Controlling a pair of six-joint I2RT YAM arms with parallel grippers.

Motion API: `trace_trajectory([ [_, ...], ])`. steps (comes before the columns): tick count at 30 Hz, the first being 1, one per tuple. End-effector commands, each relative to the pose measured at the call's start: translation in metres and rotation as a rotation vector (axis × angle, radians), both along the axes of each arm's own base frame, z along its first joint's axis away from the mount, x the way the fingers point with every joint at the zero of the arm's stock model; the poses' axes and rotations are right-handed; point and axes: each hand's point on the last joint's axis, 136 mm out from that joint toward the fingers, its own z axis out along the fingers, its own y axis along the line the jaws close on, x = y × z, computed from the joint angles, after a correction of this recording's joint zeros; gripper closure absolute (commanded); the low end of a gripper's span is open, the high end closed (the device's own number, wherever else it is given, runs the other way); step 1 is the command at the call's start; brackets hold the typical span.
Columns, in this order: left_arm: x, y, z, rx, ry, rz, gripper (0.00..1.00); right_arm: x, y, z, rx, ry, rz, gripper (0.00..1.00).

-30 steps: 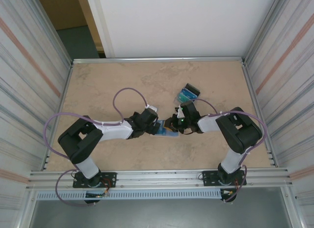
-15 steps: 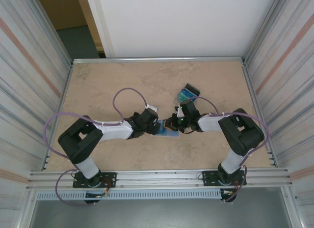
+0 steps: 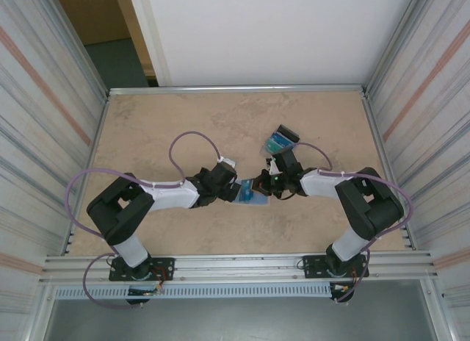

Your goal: Take the credit cards out of the card holder

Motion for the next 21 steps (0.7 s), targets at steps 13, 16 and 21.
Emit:
trace_trajectory([
  [13, -0.005, 0.006, -0.003, 0.041, 0.021, 0.004, 0.01, -0.006, -0.030, -0.004, -0.121, 0.009, -0.027, 0.98],
  [16, -0.004, 0.006, -0.001, 0.038, 0.017, 0.007, 0.01, -0.006, -0.032, -0.002, -0.127, -0.002, -0.026, 0.99],
  [21, -0.004, 0.006, 0.004, 0.031, 0.010, 0.013, 0.01, -0.006, -0.034, 0.004, -0.136, -0.024, -0.015, 0.99],
])
